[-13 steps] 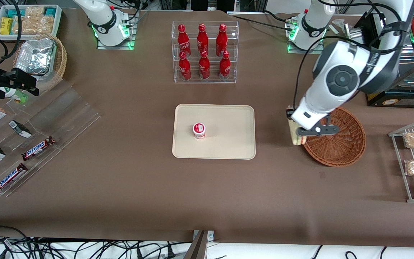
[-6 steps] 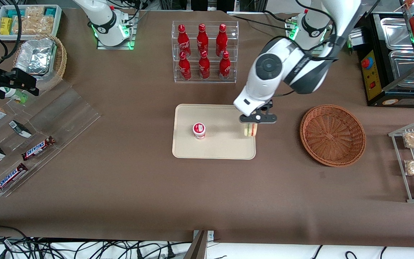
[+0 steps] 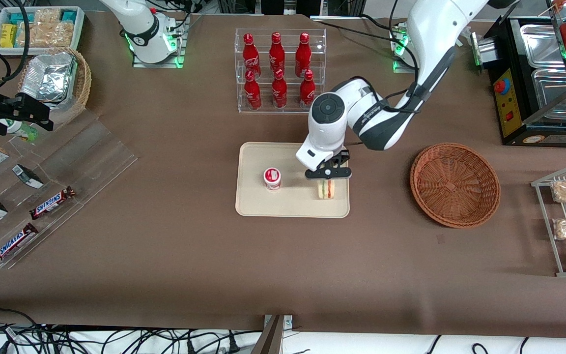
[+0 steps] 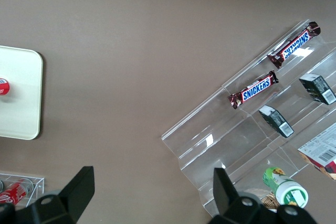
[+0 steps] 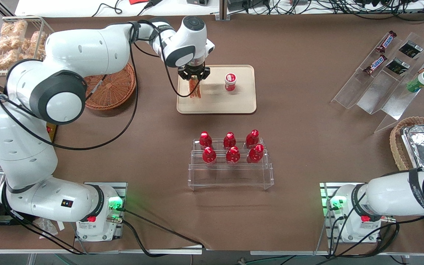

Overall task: Place sandwich from basket to tray
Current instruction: 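Lower the sandwich onto the tray beside the strawberry cup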

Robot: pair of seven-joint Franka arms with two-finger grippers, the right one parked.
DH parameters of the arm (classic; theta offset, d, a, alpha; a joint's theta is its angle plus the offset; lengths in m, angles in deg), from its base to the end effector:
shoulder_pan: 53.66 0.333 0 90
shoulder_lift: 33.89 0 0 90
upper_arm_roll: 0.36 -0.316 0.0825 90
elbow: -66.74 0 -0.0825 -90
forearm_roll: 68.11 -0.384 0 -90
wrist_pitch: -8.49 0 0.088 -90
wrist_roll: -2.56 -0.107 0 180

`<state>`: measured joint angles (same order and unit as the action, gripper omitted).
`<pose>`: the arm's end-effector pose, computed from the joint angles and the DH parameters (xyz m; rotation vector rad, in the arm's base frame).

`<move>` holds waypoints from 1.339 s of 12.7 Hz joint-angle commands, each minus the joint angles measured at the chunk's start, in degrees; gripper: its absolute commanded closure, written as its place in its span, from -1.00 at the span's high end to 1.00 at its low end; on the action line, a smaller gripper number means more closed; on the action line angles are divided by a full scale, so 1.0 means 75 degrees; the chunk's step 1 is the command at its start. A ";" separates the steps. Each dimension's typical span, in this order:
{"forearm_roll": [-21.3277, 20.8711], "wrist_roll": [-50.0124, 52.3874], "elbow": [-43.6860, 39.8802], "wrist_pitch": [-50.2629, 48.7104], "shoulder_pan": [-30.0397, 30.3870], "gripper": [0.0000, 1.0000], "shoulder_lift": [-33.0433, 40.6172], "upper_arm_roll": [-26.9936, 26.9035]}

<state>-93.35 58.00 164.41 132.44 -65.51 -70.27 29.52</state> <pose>0.5289 -0.4019 0.2551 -3.0556 -0.0761 0.0117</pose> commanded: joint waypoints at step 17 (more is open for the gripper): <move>-0.0865 0.0530 -0.0730 -0.0224 -0.0237 1.00 -0.0529 -0.0035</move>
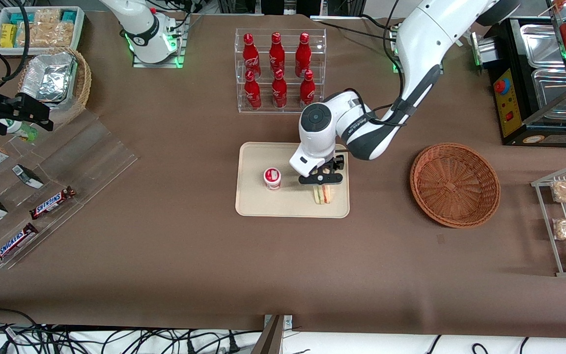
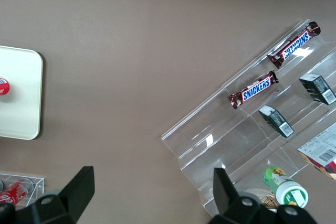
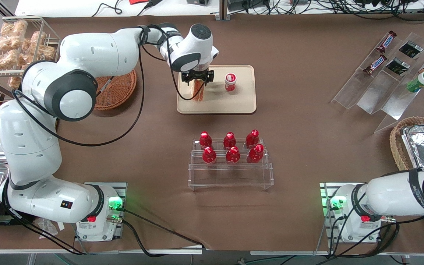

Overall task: Place sandwich from basket to tray
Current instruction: 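Lower the sandwich onto the tray beside the strawberry cup, then open the left gripper and raise it off the sandwich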

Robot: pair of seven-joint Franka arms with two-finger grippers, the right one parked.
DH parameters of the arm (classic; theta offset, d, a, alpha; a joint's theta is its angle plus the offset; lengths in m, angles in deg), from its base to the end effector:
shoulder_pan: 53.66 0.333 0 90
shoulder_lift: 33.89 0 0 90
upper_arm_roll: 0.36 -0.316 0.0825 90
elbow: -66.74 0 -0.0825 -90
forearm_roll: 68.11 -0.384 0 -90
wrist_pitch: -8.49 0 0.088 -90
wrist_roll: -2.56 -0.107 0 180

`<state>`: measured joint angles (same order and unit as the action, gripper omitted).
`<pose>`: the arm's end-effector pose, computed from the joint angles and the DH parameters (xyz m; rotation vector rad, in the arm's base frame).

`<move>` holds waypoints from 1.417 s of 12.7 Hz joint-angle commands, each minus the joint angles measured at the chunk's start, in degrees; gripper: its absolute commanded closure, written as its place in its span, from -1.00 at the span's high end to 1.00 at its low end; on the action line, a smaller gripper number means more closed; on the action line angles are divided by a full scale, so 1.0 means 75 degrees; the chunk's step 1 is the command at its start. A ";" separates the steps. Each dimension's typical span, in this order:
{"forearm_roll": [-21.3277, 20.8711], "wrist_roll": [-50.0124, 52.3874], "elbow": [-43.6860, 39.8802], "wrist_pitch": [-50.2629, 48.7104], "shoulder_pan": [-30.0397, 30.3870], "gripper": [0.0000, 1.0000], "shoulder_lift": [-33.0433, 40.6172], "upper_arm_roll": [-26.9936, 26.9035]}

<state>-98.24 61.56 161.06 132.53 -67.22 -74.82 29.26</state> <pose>0.5328 -0.4166 0.2298 -3.0292 -0.0782 -0.0306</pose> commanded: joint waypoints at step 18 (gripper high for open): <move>0.1578 -0.2743 -0.1842 -0.2580 0.2146 1.00 0.1331 0.0176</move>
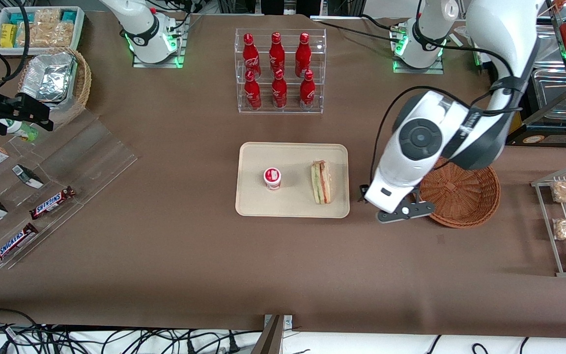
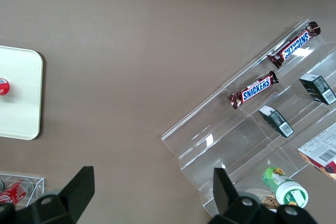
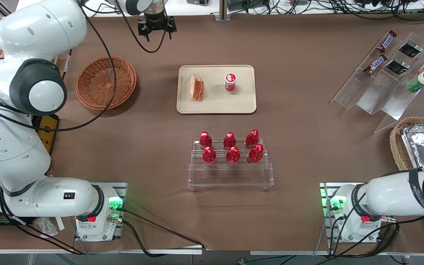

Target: Place sandwich from basket to tray

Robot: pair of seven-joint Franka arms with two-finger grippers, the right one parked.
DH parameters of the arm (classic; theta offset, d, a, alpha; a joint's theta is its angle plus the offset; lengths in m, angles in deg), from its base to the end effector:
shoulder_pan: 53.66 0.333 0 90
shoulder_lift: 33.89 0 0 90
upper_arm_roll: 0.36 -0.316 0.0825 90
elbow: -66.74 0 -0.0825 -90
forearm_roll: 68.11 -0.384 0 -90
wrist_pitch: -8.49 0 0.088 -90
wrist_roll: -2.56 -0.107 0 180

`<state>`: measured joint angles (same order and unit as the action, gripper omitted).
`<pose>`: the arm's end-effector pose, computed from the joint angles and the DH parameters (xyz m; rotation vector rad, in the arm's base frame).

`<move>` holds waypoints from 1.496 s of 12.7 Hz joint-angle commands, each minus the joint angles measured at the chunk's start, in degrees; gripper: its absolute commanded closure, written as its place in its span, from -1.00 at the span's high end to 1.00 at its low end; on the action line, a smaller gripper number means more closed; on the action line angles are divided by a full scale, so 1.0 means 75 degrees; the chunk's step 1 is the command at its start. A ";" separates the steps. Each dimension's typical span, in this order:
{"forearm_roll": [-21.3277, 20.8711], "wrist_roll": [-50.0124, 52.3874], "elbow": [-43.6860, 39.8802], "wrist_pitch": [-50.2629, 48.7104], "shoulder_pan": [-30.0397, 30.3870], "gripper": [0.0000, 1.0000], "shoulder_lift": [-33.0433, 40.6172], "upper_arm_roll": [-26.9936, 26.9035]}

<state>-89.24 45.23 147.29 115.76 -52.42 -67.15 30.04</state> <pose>0.6555 -0.2525 0.3964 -3.0540 -0.2868 -0.0193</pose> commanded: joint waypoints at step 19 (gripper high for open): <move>0.2091 -0.5408 -0.0018 -0.1389 0.0046 1.00 0.1622 -0.3069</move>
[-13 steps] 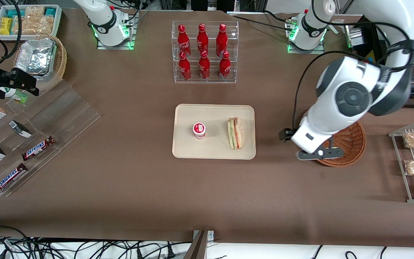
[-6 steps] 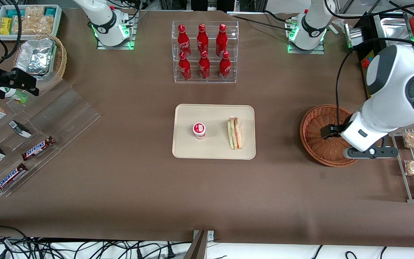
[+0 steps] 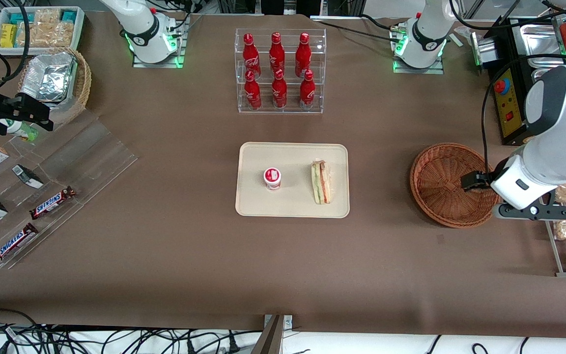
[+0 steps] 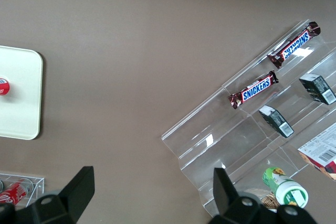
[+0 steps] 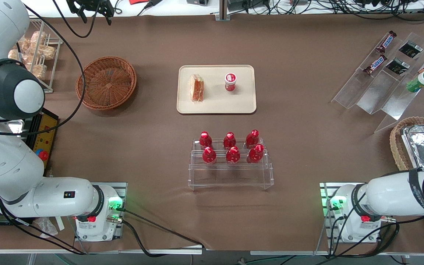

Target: Place sandwich from basket to tray

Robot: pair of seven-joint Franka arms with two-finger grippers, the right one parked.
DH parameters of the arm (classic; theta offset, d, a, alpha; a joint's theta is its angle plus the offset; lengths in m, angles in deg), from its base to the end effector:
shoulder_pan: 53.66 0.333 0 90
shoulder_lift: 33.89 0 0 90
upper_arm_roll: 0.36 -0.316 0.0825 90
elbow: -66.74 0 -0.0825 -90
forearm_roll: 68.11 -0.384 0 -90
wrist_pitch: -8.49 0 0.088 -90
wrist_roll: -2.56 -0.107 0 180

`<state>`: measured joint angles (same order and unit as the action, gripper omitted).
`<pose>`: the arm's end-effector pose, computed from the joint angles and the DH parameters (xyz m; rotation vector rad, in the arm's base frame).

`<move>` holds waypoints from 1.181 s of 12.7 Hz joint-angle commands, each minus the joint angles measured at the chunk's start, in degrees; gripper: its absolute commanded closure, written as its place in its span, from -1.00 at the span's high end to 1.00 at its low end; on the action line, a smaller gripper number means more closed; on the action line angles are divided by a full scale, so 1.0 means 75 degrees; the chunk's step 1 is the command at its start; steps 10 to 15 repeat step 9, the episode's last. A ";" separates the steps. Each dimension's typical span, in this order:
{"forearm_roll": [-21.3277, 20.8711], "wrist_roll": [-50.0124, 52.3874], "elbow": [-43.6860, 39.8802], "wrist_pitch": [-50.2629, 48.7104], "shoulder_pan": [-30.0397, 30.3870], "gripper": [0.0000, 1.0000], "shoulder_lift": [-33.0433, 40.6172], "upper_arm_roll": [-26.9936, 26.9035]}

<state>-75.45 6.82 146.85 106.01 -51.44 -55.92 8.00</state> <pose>0.6653 -0.0441 0.4835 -3.0609 0.0705 0.1069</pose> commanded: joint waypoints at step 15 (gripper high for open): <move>0.0838 -0.1131 0.0040 -0.0053 -0.0120 1.00 0.0078 -0.0411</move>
